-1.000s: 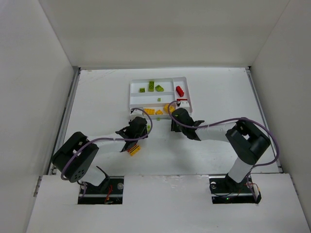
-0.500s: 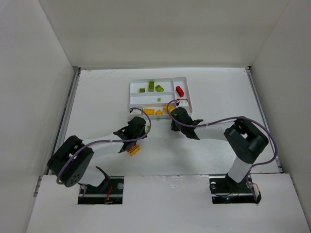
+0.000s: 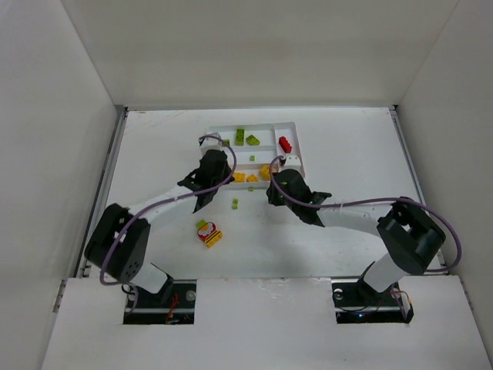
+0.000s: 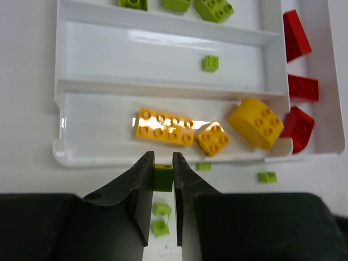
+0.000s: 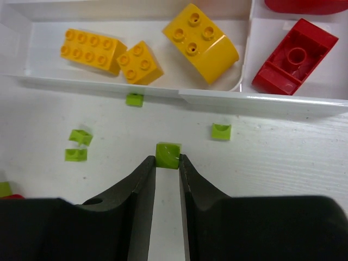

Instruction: Sort the legos into containers by color

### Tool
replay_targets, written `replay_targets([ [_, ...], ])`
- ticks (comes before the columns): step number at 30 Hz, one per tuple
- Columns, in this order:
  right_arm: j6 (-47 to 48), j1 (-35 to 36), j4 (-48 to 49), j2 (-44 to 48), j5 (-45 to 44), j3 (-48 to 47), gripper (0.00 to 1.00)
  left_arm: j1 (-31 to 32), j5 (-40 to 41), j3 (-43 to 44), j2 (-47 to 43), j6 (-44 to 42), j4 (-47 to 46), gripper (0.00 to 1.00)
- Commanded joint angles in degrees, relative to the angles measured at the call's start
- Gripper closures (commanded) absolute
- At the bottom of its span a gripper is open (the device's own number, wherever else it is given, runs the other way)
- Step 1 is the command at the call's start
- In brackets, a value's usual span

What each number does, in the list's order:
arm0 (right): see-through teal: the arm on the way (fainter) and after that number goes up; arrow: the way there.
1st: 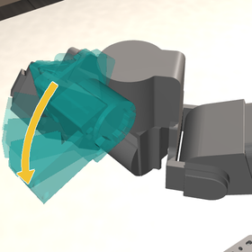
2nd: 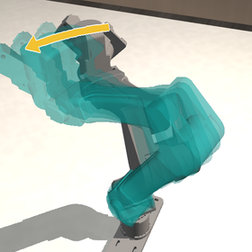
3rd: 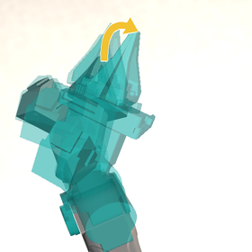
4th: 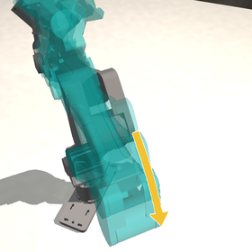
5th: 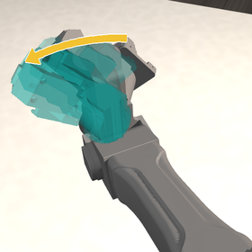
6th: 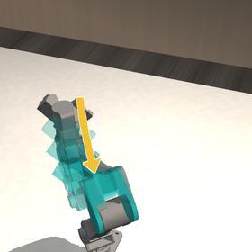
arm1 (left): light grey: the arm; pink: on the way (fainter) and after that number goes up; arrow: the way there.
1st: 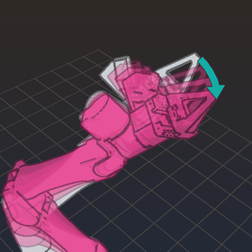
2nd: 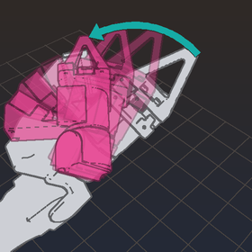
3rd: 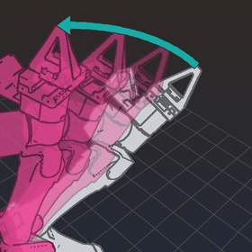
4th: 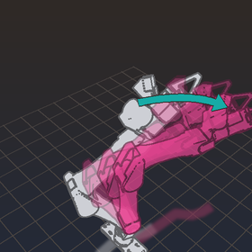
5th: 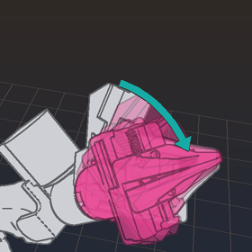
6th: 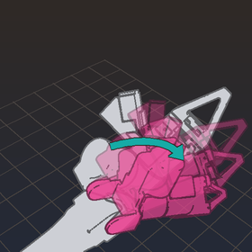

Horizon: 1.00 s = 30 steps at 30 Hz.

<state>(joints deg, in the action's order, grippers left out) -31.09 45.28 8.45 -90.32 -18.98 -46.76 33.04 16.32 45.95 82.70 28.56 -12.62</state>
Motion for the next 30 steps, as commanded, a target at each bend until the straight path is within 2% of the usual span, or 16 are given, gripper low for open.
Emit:
replay_targets([
  [1,0.68,0.91,3.42,3.39,1.4,0.27,0.72,-3.1,-2.77,6.93,6.4,-0.34,-2.76,0.88],
  [8,0.86,0.91,3.07,7.35,1.58,1.06,0.71,-6.01,-4.71,19.42,19.15,-1.48,-2.32,0.88],
  [13,0.51,1.0,3.07,8.23,1.58,1.32,0.71,-7.06,-4.63,24.53,25.23,-2.71,-2.06,0.86],
  [17,0.5,1.0,3.07,8.41,1.58,0.8,0.71,-7.51,-4.28,25.59,27.08,-3.16,-1.97,0.75],
  [19,0.68,0.91,2.72,7.97,1.58,-0.08,0.71,-7.59,-3.93,25.06,26.64,-3.16,-2.23,0.68],
  [22,1.03,0.03,2.54,5.69,1.58,-2.53,0.71,-7.59,-2.87,22.26,23.31,-2.45,-3.46,0.63],
  [30,2.17,-5.15,2.72,-6.43,1.58,-14.04,0.71,-4.7,-2.25,7.24,8.64,1.59,-9.26,0.63],
])
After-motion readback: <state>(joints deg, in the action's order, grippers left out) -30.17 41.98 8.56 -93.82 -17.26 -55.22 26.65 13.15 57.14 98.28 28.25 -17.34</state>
